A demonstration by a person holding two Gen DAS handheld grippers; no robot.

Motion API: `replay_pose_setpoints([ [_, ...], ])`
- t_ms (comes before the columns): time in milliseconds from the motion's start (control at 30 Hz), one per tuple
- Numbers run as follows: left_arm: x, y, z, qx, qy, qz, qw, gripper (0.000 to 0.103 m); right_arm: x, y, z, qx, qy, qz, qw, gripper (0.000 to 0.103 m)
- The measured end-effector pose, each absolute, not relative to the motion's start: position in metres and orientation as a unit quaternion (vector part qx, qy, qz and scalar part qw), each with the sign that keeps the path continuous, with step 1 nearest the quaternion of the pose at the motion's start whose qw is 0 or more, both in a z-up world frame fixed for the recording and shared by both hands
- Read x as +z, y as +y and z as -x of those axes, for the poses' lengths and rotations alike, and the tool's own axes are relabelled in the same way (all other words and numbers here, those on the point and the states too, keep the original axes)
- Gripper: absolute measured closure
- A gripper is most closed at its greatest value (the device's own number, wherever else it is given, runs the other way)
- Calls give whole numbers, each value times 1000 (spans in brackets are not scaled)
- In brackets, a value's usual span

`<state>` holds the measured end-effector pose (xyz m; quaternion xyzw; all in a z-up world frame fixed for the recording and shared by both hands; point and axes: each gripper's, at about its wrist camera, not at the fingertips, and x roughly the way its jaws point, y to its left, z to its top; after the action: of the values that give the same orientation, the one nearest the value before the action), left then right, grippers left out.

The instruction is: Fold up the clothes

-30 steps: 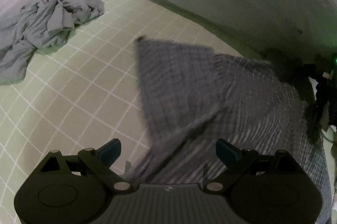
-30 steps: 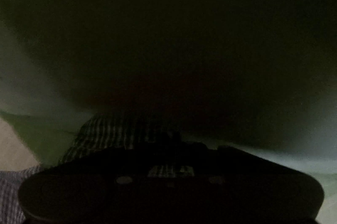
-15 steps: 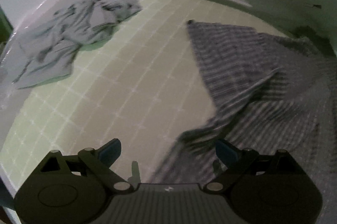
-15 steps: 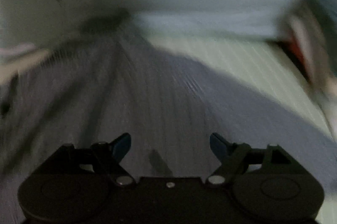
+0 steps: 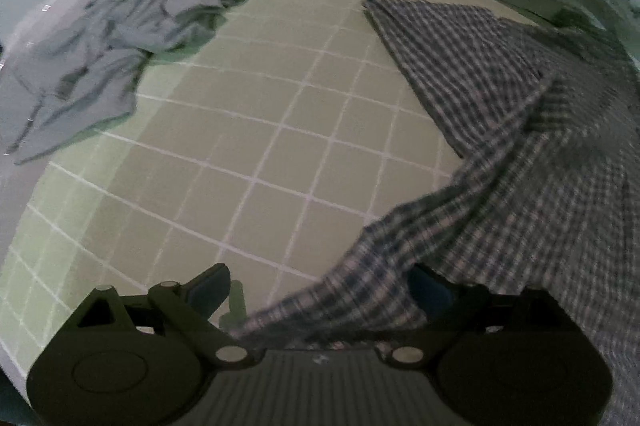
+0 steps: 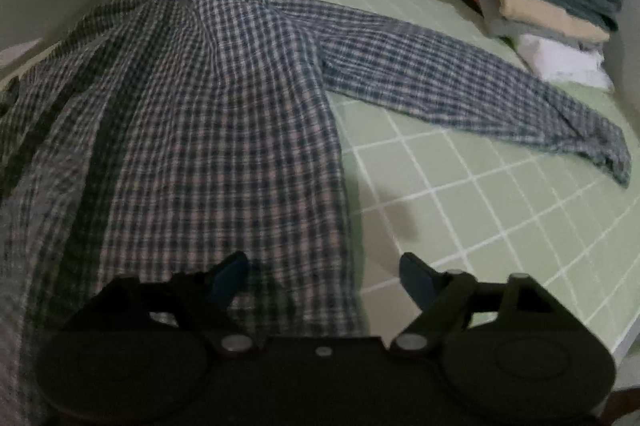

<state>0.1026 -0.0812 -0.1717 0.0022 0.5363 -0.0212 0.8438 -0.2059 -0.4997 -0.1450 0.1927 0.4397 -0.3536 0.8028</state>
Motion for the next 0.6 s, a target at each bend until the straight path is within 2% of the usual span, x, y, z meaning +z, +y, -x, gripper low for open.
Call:
replay_pose_setpoints([
  [33, -172, -82, -100, -34, 538, 2, 842, 32, -144, -501, 205, -353, 435, -205, 803, 38],
  [67, -172, -83, -98, -41, 536, -4, 843, 34, -143, -501, 203, -353, 435, -201, 804, 56],
  [100, -172, -85, -95, -45, 533, -16, 845, 47, -142, -501, 201, -353, 435, -197, 805, 78],
  [133, -172, -87, -92, -49, 530, -27, 846, 65, -140, -501, 199, -353, 434, -194, 806, 90],
  [167, -171, -87, -90, -57, 530, -27, 845, 76, -139, -501, 197, -353, 434, -190, 807, 101],
  [200, -170, -87, -87, -67, 532, -22, 844, 96, -138, -502, 195, -354, 434, -186, 807, 102],
  [367, -158, -87, -63, -58, 533, -14, 844, 97, -129, -522, 203, -398, 416, -160, 802, 102],
  [500, -153, -90, -31, -54, 551, 41, 832, 95, -122, -550, 220, -416, 395, -182, 799, 102],
  [600, -153, -99, -8, -23, 556, 46, 829, 81, -132, -557, 223, -395, 423, -174, 797, 101],
])
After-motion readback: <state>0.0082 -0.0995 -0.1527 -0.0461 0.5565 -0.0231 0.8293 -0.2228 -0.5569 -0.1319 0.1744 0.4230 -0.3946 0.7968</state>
